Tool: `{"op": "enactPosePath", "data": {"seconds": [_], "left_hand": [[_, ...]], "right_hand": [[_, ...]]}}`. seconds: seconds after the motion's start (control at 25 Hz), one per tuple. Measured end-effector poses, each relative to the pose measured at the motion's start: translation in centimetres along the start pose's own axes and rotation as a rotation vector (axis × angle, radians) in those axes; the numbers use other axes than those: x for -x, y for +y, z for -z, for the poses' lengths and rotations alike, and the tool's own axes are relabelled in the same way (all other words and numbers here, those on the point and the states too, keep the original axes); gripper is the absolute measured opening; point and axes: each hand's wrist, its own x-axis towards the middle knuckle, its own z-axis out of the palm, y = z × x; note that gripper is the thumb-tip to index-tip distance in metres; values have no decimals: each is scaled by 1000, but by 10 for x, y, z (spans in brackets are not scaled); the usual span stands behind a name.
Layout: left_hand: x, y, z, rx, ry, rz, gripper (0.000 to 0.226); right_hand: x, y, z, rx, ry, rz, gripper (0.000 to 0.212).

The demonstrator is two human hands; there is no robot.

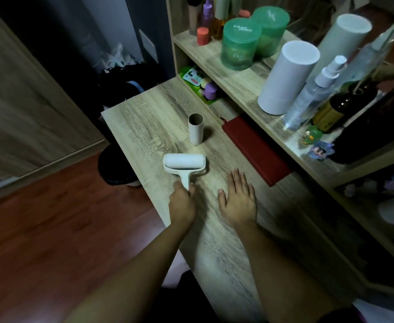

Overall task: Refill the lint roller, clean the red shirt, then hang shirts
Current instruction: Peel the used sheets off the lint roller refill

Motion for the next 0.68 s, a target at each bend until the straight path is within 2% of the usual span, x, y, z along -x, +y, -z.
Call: {"op": "enactPosePath", "data": {"seconds": [0.24,0.28,0.4,0.48,0.56,0.68], "left_hand": [[19,-9,37,-10,0,-238,33],[22,-11,41,-21,-7,-274,31],[28,-15,45,-82,-32,-373,32],[34,-16,45,-143,-62,-407,34],[40,-15,45,-190,-74,-455,37],[48,-15,51,-171,-174,-530,38]], "right_hand": [[1,-3,6,-73,-68,8,69],[1,-6,13,-185,-85,-33,69],[2,-32,53,-864,-103,-336,53],[8,-54,81,-1215,-121,-433,53],[13,-68,95,-1355,-108,-444,50],[17,-76,101,-1364,52,-486,30]]}}
